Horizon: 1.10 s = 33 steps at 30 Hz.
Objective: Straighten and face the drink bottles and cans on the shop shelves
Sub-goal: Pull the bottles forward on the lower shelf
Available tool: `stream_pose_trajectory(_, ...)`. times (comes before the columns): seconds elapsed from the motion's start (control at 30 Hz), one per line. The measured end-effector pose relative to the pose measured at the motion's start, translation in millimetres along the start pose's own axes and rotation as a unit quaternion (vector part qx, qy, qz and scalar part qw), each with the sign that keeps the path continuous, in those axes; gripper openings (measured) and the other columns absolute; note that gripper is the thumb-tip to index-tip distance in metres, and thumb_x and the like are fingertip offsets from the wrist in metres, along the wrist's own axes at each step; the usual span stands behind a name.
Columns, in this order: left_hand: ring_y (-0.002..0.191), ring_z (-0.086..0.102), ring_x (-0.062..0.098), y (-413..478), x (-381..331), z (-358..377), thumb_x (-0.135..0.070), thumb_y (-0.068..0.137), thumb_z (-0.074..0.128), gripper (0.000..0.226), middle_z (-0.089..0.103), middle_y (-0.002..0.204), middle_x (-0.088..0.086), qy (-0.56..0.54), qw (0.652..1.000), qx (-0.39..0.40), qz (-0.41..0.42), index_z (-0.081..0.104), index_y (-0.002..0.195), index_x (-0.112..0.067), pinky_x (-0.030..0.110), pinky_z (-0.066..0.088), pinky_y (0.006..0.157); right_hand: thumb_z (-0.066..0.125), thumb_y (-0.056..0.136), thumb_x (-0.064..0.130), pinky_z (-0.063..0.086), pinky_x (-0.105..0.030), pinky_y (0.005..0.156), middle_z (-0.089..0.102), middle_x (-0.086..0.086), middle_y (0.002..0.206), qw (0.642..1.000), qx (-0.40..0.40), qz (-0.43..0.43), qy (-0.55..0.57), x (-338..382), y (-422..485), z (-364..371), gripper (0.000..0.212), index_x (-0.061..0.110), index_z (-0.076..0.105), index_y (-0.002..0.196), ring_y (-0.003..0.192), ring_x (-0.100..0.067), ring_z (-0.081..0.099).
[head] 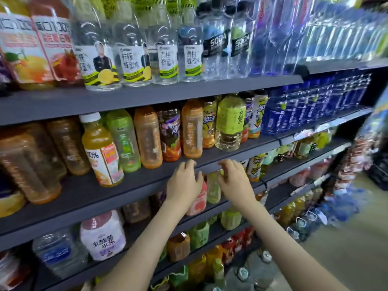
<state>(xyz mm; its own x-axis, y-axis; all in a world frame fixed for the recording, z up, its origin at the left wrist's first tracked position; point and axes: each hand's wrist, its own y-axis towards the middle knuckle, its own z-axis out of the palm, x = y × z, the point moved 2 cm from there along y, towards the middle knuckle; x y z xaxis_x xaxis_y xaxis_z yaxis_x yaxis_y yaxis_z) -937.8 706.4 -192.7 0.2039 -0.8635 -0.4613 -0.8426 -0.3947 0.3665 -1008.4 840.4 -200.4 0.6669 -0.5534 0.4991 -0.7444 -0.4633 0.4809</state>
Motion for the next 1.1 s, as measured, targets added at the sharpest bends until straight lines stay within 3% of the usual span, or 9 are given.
stream_pose_trajectory(0.23,0.105,0.053,0.022,23.0,-44.4,42.1,-0.035,0.097,0.044,0.032,0.051,0.119,0.001,0.016,1.0,0.002,-0.01,0.044,0.125,-0.02,0.03,0.042,0.066,0.057,0.09,0.014,0.034,-0.022,0.084,0.054,-0.007,0.112,0.999,-0.019,0.043,0.023,-67.0,23.8,-17.3,0.034,0.008,0.05,0.123,0.113,-0.023,0.046)
stream_pose_trajectory(0.37,0.102,0.055,0.023,27.9,-65.4,60.6,-0.035,0.096,0.045,0.032,0.051,0.116,0.002,0.033,0.998,-0.008,-0.057,0.044,0.124,-0.02,0.029,0.041,0.064,0.061,0.089,0.02,0.034,-0.025,0.088,0.048,-0.01,0.128,0.992,0.008,0.107,0.072,-109.3,34.3,-27.5,0.05,0.007,0.041,0.133,0.122,-0.025,0.041)
stream_pose_trajectory(0.57,0.102,0.056,0.024,33.3,-86.9,83.5,-0.035,0.096,0.045,0.032,0.053,0.116,0.002,0.052,0.99,-0.038,-0.123,0.044,0.124,-0.019,0.032,0.045,0.068,0.066,0.087,0.026,0.035,-0.027,0.092,0.041,-0.014,0.135,0.982,0.041,0.119,0.141,-152.4,59.3,-30.5,0.063,0.003,0.033,0.135,0.127,-0.027,0.038)
stream_pose_trajectory(0.73,0.109,0.053,0.027,23.5,-79.2,85.6,-0.031,0.095,0.046,0.033,0.053,0.119,0.006,0.051,0.981,-0.058,-0.179,0.046,0.124,-0.015,0.035,0.044,0.075,0.073,0.08,0.034,0.033,-0.038,0.108,0.035,-0.017,0.142,0.977,0.036,0.096,0.188,-135.8,92.9,-21.9,0.09,-0.001,0.021,0.144,0.134,-0.03,0.031)
stream_pose_trajectory(0.97,0.111,0.051,0.024,35.6,-90.7,94.7,-0.031,0.097,0.042,0.039,0.049,0.124,0.005,0.113,0.984,-0.027,-0.138,0.041,0.133,-0.015,0.034,0.044,0.08,0.08,0.069,0.044,0.03,-0.041,0.104,0.033,-0.02,0.139,0.972,-0.06,0.103,0.205,-85.6,151.7,-7.2,0.115,-0.004,0.009,0.146,0.131,-0.034,0.029)
stream_pose_trajectory(1.1,0.11,0.052,0.024,45.8,-81.9,89.7,-0.03,0.096,0.044,0.038,0.05,0.123,0.005,0.097,0.985,-0.06,-0.129,0.042,0.131,-0.015,0.034,0.045,0.076,0.08,0.069,0.038,0.035,-0.043,0.099,0.034,-0.019,0.135,0.97,-0.069,0.119,0.199,-83.5,164.7,0.9,0.111,-0.002,0.01,0.145,0.126,-0.035,0.033)
